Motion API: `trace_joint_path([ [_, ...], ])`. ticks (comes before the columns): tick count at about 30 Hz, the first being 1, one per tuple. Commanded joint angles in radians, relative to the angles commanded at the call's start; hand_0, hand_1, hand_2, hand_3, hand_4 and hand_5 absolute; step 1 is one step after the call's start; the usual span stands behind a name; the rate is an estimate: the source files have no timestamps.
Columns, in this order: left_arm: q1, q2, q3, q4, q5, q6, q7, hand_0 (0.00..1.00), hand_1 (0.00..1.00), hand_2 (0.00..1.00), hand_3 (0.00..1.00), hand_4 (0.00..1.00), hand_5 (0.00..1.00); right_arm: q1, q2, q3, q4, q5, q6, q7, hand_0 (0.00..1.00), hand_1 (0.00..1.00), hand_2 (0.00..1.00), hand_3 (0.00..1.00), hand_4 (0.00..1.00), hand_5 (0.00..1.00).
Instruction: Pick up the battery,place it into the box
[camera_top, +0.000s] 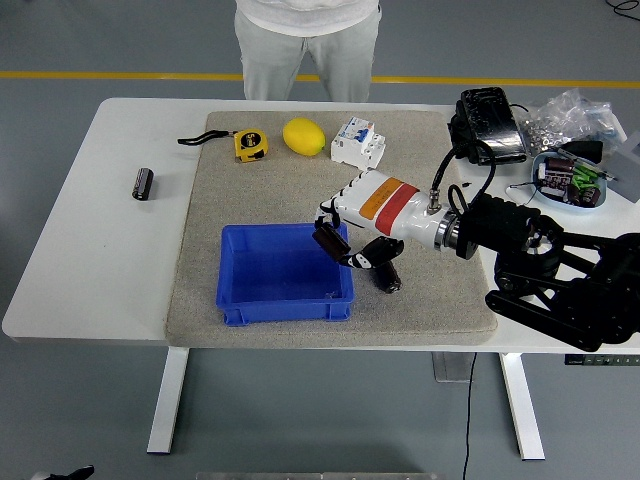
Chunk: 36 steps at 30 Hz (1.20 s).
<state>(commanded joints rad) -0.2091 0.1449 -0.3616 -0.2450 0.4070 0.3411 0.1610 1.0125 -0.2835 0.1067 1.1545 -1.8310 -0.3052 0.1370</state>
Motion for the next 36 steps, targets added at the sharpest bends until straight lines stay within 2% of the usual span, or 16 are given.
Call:
trace_joint_path([
  [5,0.002,0.001,0.002,-0.001,-0.003,0.001,-0.002,0.695,0.645,0.729,0.623,0.639,0.484,0.008,0.048,-0.032,-0.016,-0.004,0.011,-0.015,0.550,0.492,0.516,0.504,0.772,0.206],
  [7,0.003,0.001,0.001,0.000,-0.003,0.001,-0.003,0.695,0.645,0.729,0.623,0.639,0.484,0.010,0.061,-0.041,-0.026,-0.004,0.011,-0.018,0.550,0.492,0.516,0.504,0.772,0.206],
  [8,0.003,0.001,0.000,0.000,-0.002,0.001,-0.003,0.695,0.643,0.727,0.622,0.639,0.484,0.012,0.068,-0.046,-0.033,-0.003,0.011,-0.019,0.574,0.520,0.553,0.547,0.788,0.225],
  [13,-0.003,0.000,0.004,-0.001,-0.001,0.002,-0.002,0.695,0.643,0.727,0.622,0.639,0.484,0.021,0.094,-0.049,-0.073,0.001,0.012,-0.023,0.574,0.520,0.553,0.547,0.788,0.225],
  [14,-0.004,0.000,0.004,-0.001,-0.002,0.002,-0.003,0.695,0.640,0.726,0.622,0.639,0.484,0.022,0.095,-0.047,-0.077,0.001,0.011,-0.023,0.594,0.562,0.621,0.616,0.823,0.252],
  [19,-0.006,0.001,0.008,0.000,-0.010,0.002,-0.007,0.695,0.640,0.726,0.622,0.639,0.484,0.026,0.089,-0.035,-0.079,0.001,0.019,-0.019,0.594,0.562,0.621,0.616,0.823,0.252],
  [20,-0.007,0.001,0.009,0.000,-0.011,0.002,-0.008,0.694,0.639,0.724,0.622,0.640,0.484,0.027,0.089,-0.033,-0.079,0.002,0.023,-0.018,0.607,0.611,0.703,0.670,0.871,0.270],
  [25,-0.009,0.000,0.008,0.000,-0.008,0.001,-0.005,0.694,0.639,0.724,0.622,0.640,0.484,0.030,0.090,-0.027,-0.078,0.009,0.035,-0.006,0.607,0.611,0.703,0.670,0.871,0.270],
  [26,-0.009,0.001,0.009,-0.001,-0.008,0.001,-0.005,0.694,0.639,0.724,0.622,0.640,0.483,0.031,0.091,-0.026,-0.078,0.008,0.038,-0.004,0.621,0.638,0.739,0.710,0.895,0.274],
  [31,-0.011,0.002,0.009,-0.002,-0.008,0.001,-0.004,0.694,0.639,0.724,0.622,0.640,0.483,0.032,0.094,-0.024,-0.081,0.007,0.045,0.002,0.621,0.638,0.739,0.710,0.895,0.274],
  [32,-0.012,0.002,0.010,-0.002,-0.009,0.001,-0.005,0.692,0.638,0.725,0.621,0.640,0.484,0.033,0.095,-0.023,-0.083,0.008,0.048,0.003,0.666,0.681,0.775,0.763,0.916,0.276],
  [36,-0.012,0.003,0.011,-0.001,-0.013,0.001,-0.006,0.692,0.638,0.725,0.621,0.640,0.484,0.034,0.094,-0.019,-0.087,0.012,0.059,0.007,0.666,0.681,0.775,0.763,0.916,0.276],
])
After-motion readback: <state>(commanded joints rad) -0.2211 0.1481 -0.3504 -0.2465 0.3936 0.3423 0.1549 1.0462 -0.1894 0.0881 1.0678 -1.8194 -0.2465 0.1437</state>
